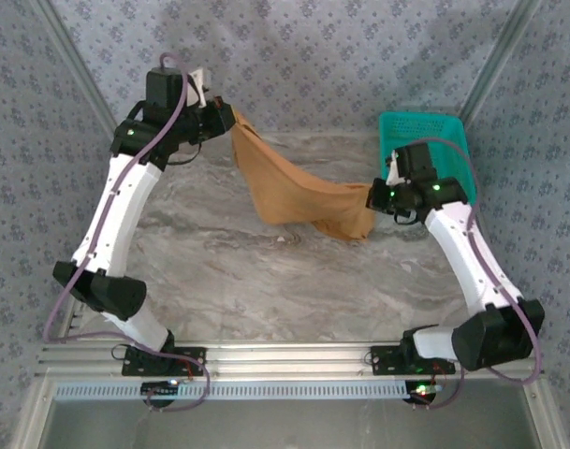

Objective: Fold the inside-out t-shirt

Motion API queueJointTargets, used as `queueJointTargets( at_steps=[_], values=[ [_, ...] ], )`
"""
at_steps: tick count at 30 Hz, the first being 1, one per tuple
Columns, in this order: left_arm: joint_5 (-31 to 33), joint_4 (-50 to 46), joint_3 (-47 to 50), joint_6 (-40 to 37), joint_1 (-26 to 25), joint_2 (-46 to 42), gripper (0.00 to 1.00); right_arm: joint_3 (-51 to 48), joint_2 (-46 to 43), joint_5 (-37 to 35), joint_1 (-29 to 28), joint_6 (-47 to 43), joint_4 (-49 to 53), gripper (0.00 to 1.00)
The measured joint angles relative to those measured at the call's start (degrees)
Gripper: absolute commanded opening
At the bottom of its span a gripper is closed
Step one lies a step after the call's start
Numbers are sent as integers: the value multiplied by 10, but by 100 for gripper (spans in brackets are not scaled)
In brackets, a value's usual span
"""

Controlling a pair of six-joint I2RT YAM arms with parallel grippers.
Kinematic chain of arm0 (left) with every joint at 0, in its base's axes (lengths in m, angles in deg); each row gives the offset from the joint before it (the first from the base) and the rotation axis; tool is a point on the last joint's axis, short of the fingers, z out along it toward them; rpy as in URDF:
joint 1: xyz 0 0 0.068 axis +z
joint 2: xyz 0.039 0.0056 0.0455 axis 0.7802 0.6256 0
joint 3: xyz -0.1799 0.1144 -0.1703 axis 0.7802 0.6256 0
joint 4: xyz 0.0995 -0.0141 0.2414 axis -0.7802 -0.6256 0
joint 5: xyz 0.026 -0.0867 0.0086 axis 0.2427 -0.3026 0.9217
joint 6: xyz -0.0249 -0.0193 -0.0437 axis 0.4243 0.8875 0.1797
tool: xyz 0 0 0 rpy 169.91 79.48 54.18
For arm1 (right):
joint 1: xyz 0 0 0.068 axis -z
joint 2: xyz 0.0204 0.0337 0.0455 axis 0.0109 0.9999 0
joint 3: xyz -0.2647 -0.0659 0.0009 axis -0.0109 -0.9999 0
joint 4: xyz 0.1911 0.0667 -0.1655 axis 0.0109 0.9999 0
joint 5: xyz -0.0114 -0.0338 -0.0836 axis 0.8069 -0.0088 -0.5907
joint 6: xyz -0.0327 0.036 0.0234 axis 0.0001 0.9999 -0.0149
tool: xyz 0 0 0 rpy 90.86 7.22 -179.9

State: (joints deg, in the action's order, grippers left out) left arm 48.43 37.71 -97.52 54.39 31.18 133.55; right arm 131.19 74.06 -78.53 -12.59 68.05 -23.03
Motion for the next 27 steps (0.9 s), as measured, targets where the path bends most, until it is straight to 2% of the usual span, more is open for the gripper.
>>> queueJointTargets(
  at_steps=[10, 15, 19, 20, 21, 23, 25, 27],
  values=[
    [43, 14, -3, -2, 0, -164, 0, 259, -34, 40, 32, 5, 66, 0],
    [61, 28, 5, -12, 0, -205, 0, 279, -6, 61, 41, 5, 67, 0],
    [75, 53, 82, -21, 4, -194, 0, 266, 82, 76, 42, 5, 45, 0],
    [76, 56, 103, -21, 7, -181, 0, 268, 113, 79, 42, 5, 38, 6],
    [79, 58, 128, -21, 11, -160, 0, 277, 158, 81, 42, 5, 34, 19],
    [81, 65, 171, -21, 18, -112, 0, 316, 257, 80, 42, 3, 39, 36],
    [83, 75, 220, -18, 25, -51, 0, 365, 358, 74, 39, -7, 43, 47],
    [85, 79, 272, -11, 30, -12, 0, 376, 411, 67, 31, -14, 52, 53]
  ],
)
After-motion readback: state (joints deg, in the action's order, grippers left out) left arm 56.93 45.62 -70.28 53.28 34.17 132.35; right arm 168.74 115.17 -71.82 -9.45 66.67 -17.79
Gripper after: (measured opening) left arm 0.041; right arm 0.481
